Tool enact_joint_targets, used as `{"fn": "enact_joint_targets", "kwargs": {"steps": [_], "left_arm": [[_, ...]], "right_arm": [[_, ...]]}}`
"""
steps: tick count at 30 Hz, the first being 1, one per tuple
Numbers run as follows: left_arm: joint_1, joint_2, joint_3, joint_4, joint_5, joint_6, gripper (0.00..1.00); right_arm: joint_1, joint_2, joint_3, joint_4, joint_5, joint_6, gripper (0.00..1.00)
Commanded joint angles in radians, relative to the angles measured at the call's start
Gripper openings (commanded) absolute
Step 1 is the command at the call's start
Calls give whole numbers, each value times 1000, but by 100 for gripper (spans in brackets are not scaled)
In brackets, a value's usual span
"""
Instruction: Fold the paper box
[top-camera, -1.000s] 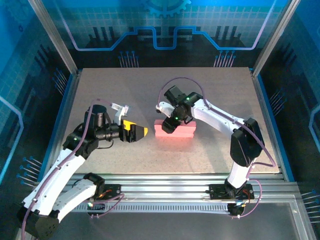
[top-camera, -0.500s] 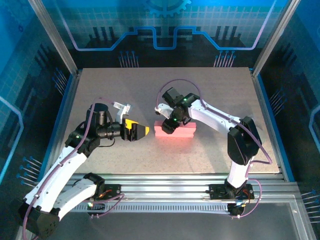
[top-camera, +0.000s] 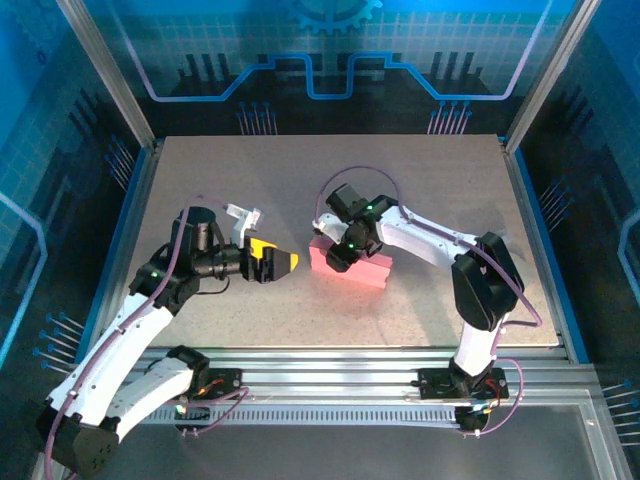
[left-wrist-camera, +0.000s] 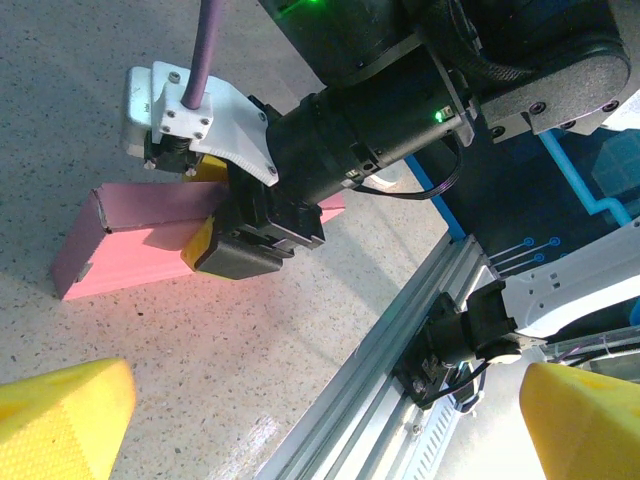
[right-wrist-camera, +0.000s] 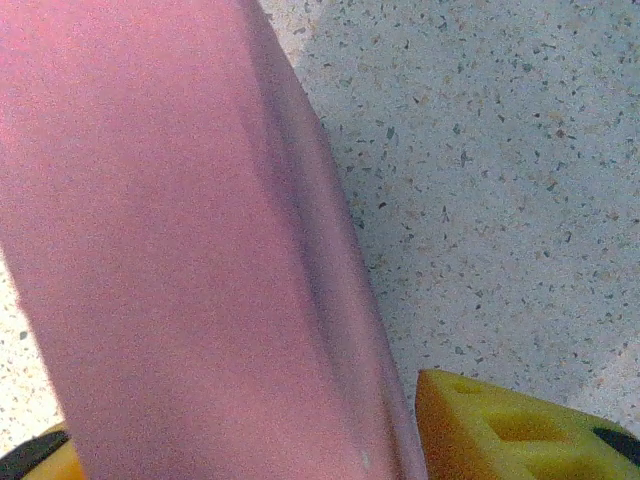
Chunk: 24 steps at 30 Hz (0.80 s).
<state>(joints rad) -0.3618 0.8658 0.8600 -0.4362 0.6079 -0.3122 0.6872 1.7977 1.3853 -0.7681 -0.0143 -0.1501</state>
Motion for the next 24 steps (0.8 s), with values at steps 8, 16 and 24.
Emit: {"fn": "enact_joint_targets", "kwargs": {"steps": [8, 16, 24], "left_arm": [[4, -11, -9, 5, 13, 0, 99], [4, -6, -10, 4, 13, -2, 99], [4, -4, -10, 4, 12, -7, 99]], "right_arm": [[16, -71, -20, 29, -6, 61, 43], [12, -96, -38, 57, -19, 128, 38], [-37, -146, -69, 117, -80, 313, 32]]}}
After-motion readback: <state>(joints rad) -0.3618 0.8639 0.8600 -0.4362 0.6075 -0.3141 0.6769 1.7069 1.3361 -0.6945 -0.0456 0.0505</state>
